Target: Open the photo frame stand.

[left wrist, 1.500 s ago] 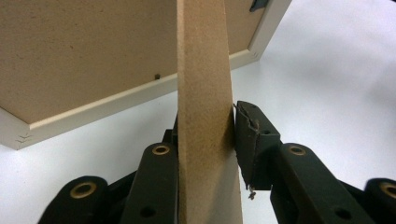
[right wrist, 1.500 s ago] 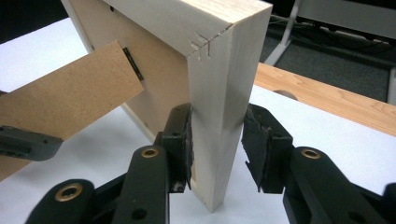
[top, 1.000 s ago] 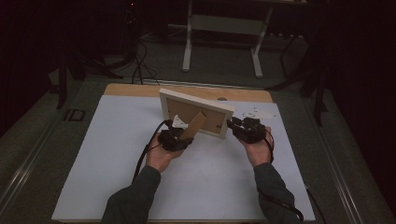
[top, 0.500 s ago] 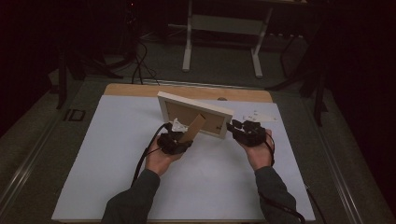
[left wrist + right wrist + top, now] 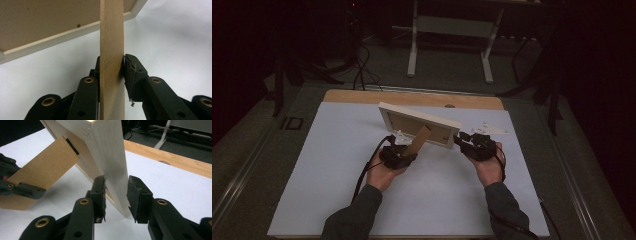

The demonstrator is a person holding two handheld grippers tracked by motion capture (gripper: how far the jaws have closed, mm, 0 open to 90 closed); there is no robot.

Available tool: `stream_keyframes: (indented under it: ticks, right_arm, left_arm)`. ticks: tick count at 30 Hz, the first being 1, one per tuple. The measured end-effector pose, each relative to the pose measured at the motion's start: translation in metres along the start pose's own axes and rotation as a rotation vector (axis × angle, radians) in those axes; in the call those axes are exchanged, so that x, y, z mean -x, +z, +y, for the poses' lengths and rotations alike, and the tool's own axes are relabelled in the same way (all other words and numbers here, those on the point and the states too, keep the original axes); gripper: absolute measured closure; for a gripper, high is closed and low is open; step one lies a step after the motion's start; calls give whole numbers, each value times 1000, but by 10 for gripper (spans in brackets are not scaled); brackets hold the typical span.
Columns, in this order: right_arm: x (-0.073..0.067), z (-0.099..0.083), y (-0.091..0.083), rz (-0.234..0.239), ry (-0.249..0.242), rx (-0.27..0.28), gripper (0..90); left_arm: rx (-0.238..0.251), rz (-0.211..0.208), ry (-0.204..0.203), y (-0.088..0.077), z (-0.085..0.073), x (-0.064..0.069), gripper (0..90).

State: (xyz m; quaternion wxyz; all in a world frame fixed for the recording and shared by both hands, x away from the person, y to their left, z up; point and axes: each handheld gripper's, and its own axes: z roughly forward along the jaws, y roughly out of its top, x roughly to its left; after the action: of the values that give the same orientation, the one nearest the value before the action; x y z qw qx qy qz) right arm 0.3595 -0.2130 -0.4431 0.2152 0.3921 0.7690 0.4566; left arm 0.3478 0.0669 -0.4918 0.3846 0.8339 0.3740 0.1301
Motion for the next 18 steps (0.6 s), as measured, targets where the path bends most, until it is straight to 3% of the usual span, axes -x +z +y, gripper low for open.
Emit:
stream_keyframes:
  ticks: [18]
  right_arm:
    - [-5, -17, -4, 26, 13, 6, 658]
  left_arm:
    - [-23, 3, 14, 3, -12, 2, 750]
